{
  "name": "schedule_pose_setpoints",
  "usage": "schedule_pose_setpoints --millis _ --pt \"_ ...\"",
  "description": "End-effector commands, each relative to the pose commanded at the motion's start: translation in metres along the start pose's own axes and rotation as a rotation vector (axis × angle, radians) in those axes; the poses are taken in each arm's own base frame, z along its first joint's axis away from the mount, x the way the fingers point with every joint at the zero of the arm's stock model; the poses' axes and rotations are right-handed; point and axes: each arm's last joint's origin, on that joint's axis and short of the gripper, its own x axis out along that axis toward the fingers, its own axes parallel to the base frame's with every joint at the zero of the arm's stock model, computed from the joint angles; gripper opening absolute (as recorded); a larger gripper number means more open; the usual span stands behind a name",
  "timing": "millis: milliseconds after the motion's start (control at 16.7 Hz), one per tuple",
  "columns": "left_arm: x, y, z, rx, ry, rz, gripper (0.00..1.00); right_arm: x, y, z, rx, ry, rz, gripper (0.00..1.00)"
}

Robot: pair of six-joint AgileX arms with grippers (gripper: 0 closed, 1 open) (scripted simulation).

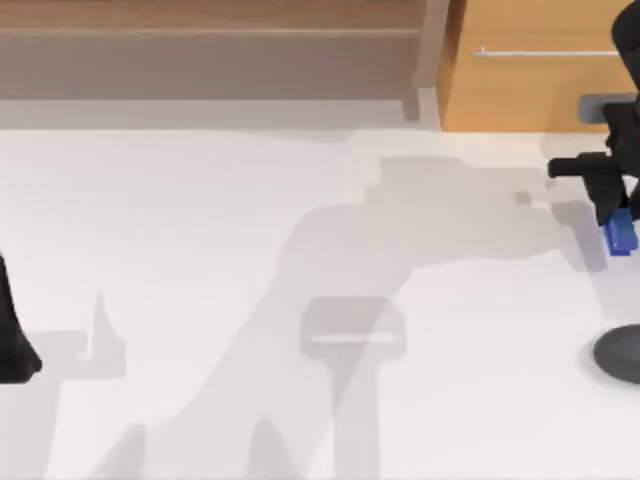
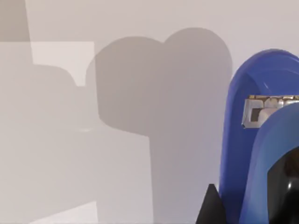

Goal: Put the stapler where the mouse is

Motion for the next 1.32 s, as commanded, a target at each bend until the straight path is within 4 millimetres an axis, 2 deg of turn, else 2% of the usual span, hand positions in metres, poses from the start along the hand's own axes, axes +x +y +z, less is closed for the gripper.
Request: schedule_pose_setpoints --millis 180,960,1320 --pt "0.0000 0.0000 0.0000 0.000 0.000 0.000 1.00 0.0000 0.0000 0.0000 0.000 0.000 0.000 0.00" --pt "0.0000 0.0000 0.0000 0.000 0.000 0.000 1.00 0.0000 0.0000 0.0000 0.000 0.000 0.000 0.98" --pt "0.0000 0.0000 0.0000 0.000 0.000 0.000 1.00 0.0000 0.0000 0.0000 0.000 0.000 0.000 1.00"
